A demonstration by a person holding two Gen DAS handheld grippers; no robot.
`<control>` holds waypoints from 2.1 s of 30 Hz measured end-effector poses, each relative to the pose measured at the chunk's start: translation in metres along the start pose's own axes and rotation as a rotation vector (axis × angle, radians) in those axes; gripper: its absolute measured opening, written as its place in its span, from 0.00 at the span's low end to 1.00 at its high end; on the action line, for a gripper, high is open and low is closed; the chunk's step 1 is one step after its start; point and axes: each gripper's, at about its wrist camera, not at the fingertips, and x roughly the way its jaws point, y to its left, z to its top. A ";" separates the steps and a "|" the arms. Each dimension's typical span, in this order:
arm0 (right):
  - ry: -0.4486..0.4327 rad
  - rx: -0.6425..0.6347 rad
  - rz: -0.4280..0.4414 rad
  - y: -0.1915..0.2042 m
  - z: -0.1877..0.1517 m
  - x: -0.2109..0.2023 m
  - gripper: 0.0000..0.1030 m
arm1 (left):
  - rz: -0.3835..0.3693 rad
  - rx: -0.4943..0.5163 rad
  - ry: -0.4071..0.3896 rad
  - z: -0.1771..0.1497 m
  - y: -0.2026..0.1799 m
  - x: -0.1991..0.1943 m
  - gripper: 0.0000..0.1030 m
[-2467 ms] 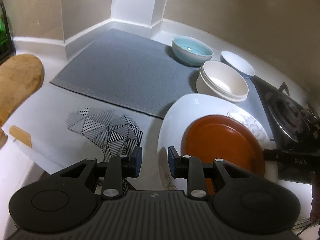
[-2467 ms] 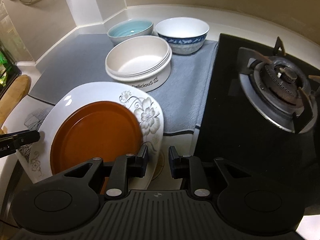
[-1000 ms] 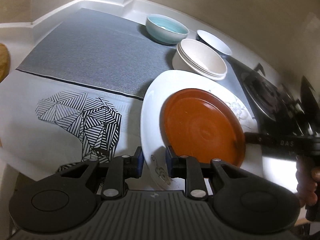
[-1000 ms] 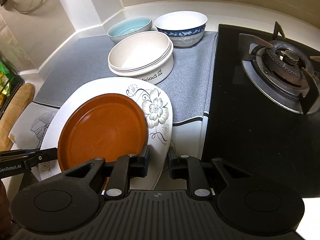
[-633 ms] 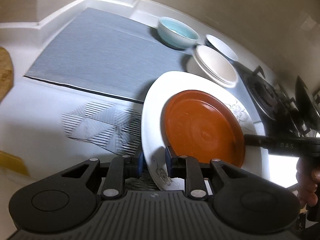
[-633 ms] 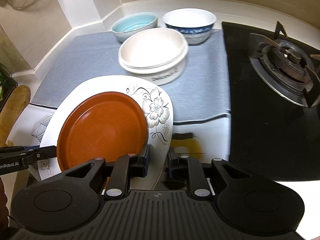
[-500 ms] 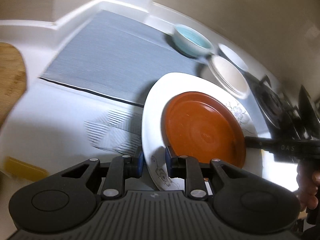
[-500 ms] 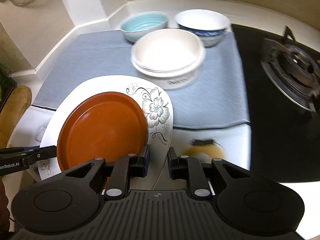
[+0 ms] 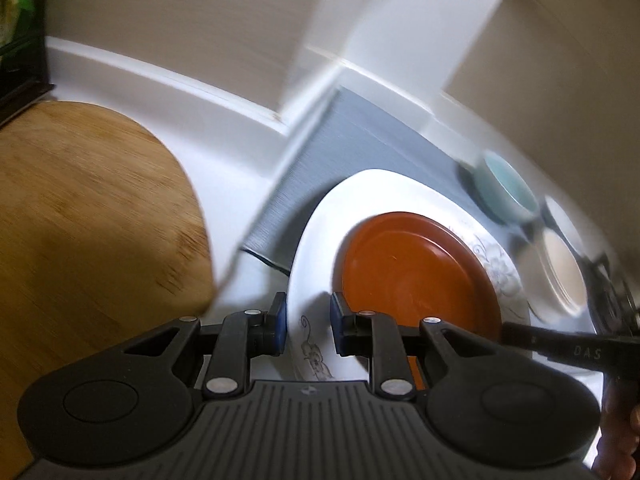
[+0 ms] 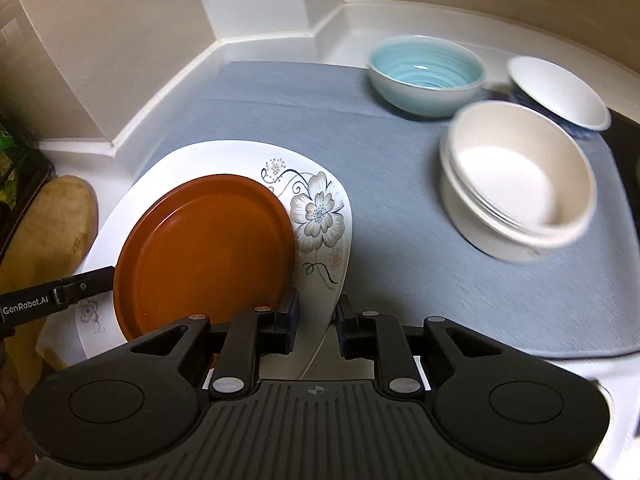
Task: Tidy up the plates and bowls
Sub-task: 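Carry the plate stack with both grippers toward the wooden cutting board and lower it, then open both grippers and move the right gripper to the cream bowl stack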
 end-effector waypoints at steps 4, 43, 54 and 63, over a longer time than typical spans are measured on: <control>-0.003 -0.005 0.002 0.013 0.013 0.010 0.20 | 0.023 -0.028 -0.023 0.007 0.010 0.000 0.23; -0.277 0.286 -0.137 -0.150 -0.013 -0.089 0.33 | 0.125 0.174 -0.159 -0.062 -0.107 -0.094 0.45; -0.217 0.345 -0.028 -0.197 0.004 -0.059 0.33 | 0.175 0.286 -0.165 -0.092 -0.154 -0.117 0.45; -0.154 0.334 0.048 -0.206 0.017 -0.033 0.33 | 0.258 0.277 -0.182 -0.111 -0.168 -0.135 0.45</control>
